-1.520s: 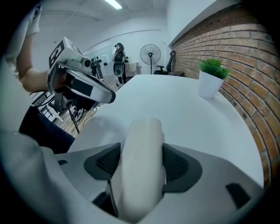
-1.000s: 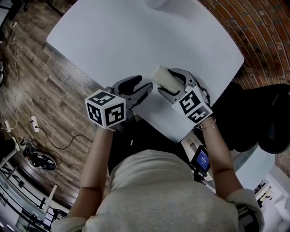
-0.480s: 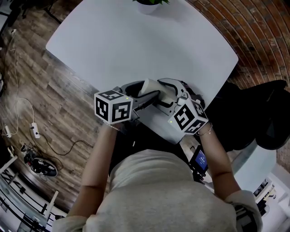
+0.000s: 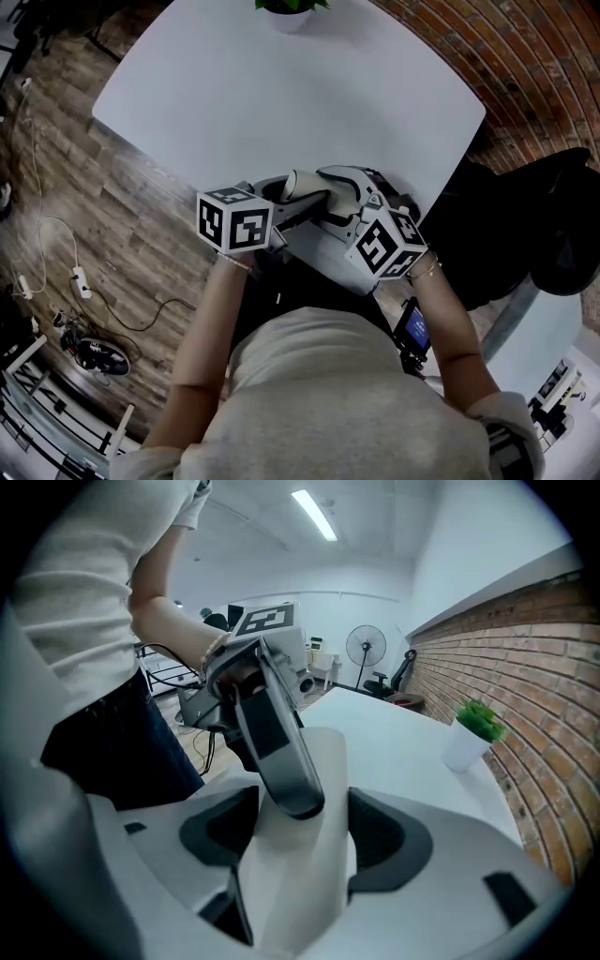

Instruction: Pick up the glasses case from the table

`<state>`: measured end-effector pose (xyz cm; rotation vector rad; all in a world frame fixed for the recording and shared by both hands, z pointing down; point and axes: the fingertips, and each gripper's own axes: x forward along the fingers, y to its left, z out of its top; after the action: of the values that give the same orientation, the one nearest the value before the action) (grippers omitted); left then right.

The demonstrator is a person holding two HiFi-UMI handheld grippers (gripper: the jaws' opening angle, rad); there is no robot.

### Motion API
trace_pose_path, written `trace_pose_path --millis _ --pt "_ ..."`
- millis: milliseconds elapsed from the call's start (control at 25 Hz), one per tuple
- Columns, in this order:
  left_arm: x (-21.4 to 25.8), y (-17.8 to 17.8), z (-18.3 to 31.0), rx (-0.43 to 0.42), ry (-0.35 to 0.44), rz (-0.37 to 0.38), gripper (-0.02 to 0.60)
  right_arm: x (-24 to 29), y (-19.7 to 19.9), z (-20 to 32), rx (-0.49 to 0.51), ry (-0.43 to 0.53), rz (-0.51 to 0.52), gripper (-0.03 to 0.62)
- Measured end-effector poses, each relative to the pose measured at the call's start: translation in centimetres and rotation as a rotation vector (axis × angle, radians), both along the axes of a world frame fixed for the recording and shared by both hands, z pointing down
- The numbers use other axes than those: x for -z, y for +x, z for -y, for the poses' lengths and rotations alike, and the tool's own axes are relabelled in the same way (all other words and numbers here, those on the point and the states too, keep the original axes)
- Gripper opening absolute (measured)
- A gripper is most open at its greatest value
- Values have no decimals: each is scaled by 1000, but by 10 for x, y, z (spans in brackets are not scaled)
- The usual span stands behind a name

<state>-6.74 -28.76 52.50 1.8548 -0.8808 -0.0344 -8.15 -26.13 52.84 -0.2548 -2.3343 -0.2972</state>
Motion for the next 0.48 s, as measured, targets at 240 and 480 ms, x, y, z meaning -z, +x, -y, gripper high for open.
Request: trace_pose_path --millis 240,480 --pt "7 9 -2 -7 25 43 160 -1 4 0 -47 3 4 302" --pt "22 5 -5 29 64 76 156 10 10 1 -159 -44 47 306"
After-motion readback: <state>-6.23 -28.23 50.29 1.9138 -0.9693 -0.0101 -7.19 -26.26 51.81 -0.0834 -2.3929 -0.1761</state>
